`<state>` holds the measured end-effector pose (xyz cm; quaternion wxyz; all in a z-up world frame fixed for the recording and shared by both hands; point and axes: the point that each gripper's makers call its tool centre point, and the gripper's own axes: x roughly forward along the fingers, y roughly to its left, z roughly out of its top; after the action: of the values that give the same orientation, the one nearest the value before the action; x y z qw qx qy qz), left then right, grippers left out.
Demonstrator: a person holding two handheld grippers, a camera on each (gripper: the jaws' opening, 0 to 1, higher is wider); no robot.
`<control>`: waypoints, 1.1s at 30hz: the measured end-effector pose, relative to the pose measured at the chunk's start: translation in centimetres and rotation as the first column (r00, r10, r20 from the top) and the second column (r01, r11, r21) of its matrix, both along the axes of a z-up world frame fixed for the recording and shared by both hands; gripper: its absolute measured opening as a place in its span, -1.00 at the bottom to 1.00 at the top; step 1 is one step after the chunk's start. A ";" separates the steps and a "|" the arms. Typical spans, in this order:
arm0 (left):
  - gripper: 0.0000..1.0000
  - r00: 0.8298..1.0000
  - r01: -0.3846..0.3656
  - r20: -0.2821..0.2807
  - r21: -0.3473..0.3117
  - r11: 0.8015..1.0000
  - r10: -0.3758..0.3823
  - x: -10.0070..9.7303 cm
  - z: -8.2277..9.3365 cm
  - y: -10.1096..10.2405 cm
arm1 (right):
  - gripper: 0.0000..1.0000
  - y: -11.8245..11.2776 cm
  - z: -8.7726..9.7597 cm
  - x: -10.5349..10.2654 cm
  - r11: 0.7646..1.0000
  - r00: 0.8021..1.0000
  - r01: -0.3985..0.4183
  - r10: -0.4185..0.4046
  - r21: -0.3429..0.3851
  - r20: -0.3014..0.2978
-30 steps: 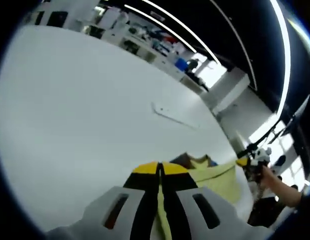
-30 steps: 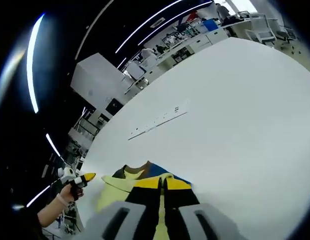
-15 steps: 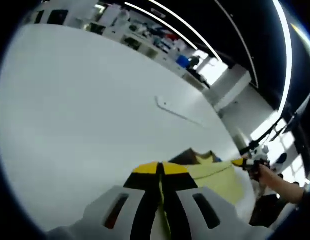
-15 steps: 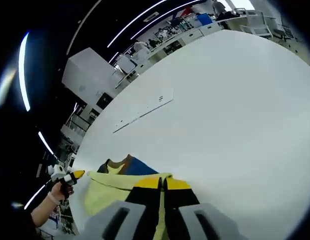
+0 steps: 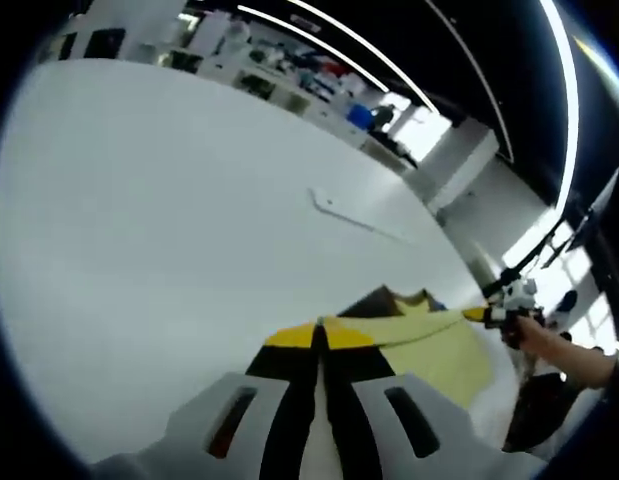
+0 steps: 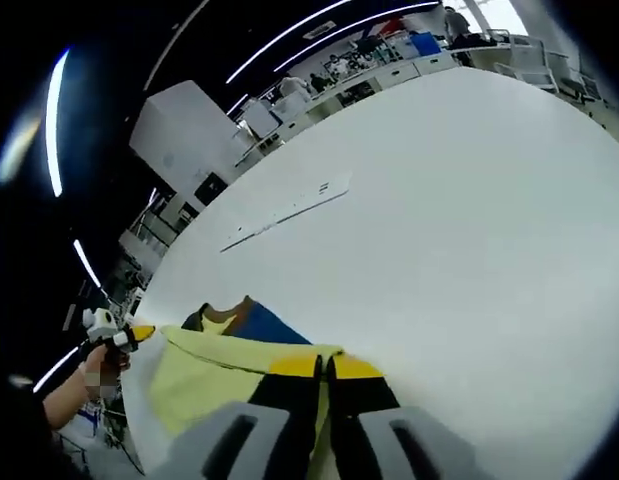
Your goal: Fold the garment on the visible template until the final outline fits inside the template.
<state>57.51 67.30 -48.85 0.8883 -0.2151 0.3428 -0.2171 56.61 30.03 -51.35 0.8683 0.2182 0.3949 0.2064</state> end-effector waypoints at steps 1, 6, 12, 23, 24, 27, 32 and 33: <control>-1.00 1.000 0.008 0.007 0.006 1.000 -0.008 0.0 0.1 -0.1 | -0.92 0.0 0.1 -0.1 1.000 1.000 0.000 0.000 -0.005 0.002; -1.00 0.996 0.072 0.056 0.035 0.997 -0.074 -0.3 0.5 -0.7 | -0.75 -0.3 0.7 -0.5 0.995 0.996 -0.066 0.070 -0.075 0.055; -1.00 0.966 0.210 0.124 0.150 0.966 -0.229 -0.9 0.8 -1.8 | -0.55 -1.1 1.2 -0.8 0.969 0.979 -0.146 0.171 -0.198 0.113; -0.71 0.822 0.405 0.165 0.502 0.764 -0.545 -1.7 0.2 -2.8 | -0.53 -1.6 1.2 -0.6 0.818 0.891 -0.308 0.426 -0.486 0.154; -0.71 0.804 0.413 0.160 0.541 0.732 -0.572 -1.7 0.1 -2.8 | -0.53 -1.6 1.2 -0.6 0.810 0.887 -0.312 0.435 -0.497 0.153; -0.64 0.757 0.408 0.151 0.651 0.641 -0.635 -1.0 0.1 -2.9 | -0.47 -1.3 1.1 -0.4 0.761 0.854 -0.351 0.499 -0.546 0.147; -0.56 0.687 0.388 0.110 0.780 0.490 -0.718 -0.2 0.0 -2.9 | -0.44 -1.2 1.1 -0.1 0.653 0.785 -0.409 0.608 -0.637 0.118; -0.58 0.664 0.390 0.105 0.797 0.462 -0.741 -0.2 0.0 -3.1 | -0.43 -1.2 1.1 -0.1 0.630 0.771 -0.420 0.628 -0.653 0.110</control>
<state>57.30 64.21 -48.82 0.8192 0.3348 0.2409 -0.3984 56.54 28.84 -50.30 0.8433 -0.2288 0.3354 0.3521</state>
